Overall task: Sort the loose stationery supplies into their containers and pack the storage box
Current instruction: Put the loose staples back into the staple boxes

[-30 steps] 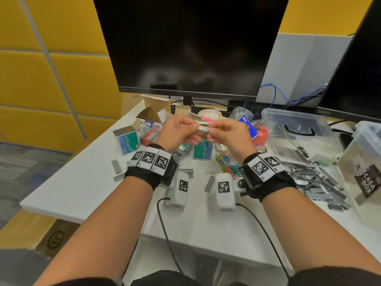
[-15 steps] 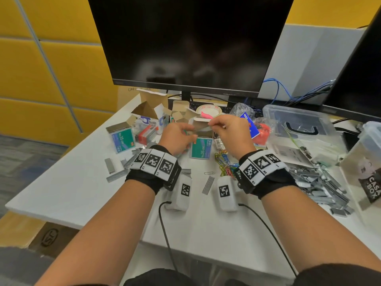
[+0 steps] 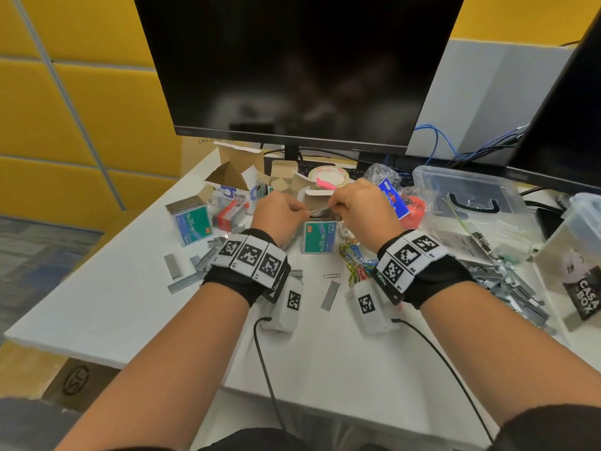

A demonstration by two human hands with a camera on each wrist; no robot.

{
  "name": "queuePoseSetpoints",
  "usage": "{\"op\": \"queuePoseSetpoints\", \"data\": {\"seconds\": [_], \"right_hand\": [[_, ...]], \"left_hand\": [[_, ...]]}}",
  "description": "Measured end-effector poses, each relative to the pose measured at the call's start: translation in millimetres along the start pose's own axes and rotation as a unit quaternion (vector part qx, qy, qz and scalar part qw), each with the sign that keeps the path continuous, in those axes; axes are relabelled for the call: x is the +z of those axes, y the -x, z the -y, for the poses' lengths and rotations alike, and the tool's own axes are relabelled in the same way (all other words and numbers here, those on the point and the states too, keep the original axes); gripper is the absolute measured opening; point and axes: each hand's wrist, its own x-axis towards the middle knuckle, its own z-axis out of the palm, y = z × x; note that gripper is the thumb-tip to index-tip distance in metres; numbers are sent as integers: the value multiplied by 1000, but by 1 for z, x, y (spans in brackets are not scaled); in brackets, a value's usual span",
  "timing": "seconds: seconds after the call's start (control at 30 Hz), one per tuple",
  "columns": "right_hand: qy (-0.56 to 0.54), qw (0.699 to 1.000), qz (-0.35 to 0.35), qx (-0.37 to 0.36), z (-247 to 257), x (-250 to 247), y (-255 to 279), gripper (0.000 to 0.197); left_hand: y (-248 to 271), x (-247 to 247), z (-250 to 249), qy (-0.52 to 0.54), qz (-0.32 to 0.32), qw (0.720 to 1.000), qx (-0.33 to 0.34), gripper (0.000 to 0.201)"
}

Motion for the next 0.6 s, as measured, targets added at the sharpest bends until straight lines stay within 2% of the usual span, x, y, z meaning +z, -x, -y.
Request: {"op": "queuePoseSetpoints", "data": {"seconds": [0.13, 0.23, 0.3, 0.47, 0.6], "right_hand": [[13, 1000, 8, 25, -3, 2, -2, 16], [-89, 994, -5, 58, -4, 2, -3, 9], [-110, 992, 2, 58, -5, 2, -4, 7], [-76, 996, 13, 53, -3, 3, -7, 9], [-28, 998, 25, 44, -2, 1, -6, 14]], "left_hand": [[-2, 0, -3, -21, 7, 1000, -7, 22], [-4, -1, -3, 1, 28, 999, -17, 31], [-5, -2, -5, 0, 44, 999, -26, 34], [-7, -3, -9, -20, 62, 997, -32, 27], [-8, -1, -13, -94, 71, 993, 3, 30]]}}
